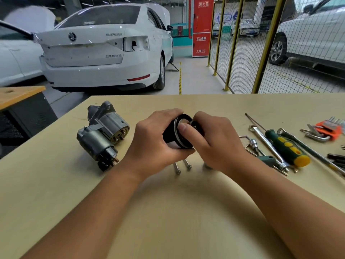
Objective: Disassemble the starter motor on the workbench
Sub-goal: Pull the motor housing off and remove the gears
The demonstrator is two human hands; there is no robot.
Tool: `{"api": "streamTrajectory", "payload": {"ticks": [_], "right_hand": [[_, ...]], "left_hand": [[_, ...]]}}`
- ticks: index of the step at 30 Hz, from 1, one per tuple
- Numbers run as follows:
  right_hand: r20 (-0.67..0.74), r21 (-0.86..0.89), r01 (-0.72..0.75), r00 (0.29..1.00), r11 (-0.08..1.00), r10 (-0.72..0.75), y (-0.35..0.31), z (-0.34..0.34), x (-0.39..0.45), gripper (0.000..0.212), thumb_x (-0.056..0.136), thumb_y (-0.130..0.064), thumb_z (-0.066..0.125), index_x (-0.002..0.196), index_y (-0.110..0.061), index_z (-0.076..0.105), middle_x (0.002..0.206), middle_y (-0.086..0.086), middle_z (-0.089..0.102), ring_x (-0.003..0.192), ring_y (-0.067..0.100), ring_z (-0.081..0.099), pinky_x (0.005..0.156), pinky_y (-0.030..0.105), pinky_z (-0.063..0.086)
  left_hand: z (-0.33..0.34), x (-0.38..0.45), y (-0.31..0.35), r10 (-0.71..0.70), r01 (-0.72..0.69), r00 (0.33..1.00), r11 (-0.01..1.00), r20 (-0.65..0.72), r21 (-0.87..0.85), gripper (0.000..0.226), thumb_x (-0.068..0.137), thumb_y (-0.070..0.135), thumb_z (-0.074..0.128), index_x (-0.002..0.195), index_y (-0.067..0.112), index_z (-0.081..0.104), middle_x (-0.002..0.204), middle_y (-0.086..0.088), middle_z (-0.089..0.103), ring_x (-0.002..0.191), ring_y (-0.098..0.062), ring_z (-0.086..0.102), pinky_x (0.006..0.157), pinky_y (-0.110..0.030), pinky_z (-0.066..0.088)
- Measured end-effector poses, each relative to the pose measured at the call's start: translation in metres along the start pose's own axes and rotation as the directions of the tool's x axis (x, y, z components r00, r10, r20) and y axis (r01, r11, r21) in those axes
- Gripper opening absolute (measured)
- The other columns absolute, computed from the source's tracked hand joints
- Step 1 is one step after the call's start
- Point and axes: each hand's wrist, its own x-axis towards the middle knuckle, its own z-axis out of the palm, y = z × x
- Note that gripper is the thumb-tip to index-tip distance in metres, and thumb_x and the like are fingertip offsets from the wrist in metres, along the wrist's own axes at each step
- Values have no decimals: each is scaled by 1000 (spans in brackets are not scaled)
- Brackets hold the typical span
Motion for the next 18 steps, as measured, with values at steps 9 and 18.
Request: {"api": "streamTrajectory", "payload": {"ticks": [9, 18], "right_hand": [[-78, 334, -205, 967, 920, 244, -6, 16, -4, 51, 91, -49, 49, 65, -4, 51, 55, 5, 45, 55, 11, 39, 53, 37, 32], [-111, 460, -250, 936, 852, 334, -8, 16, -2, 53, 90, -49, 51, 61, -4, 46, 52, -3, 36, 55, 13, 35, 52, 36, 28]], "left_hand": [[-7, 2, -3, -282, 337, 939, 872, 199, -356, 73, 51, 20, 100, 115, 25, 67, 105, 7, 73, 98, -10, 72, 84, -21, 57], [-11, 9, -8, -276, 353, 932, 833, 233, -425, 75, 49, 15, 101, 117, 13, 70, 108, -9, 75, 102, -25, 74, 86, -27, 60]]}}
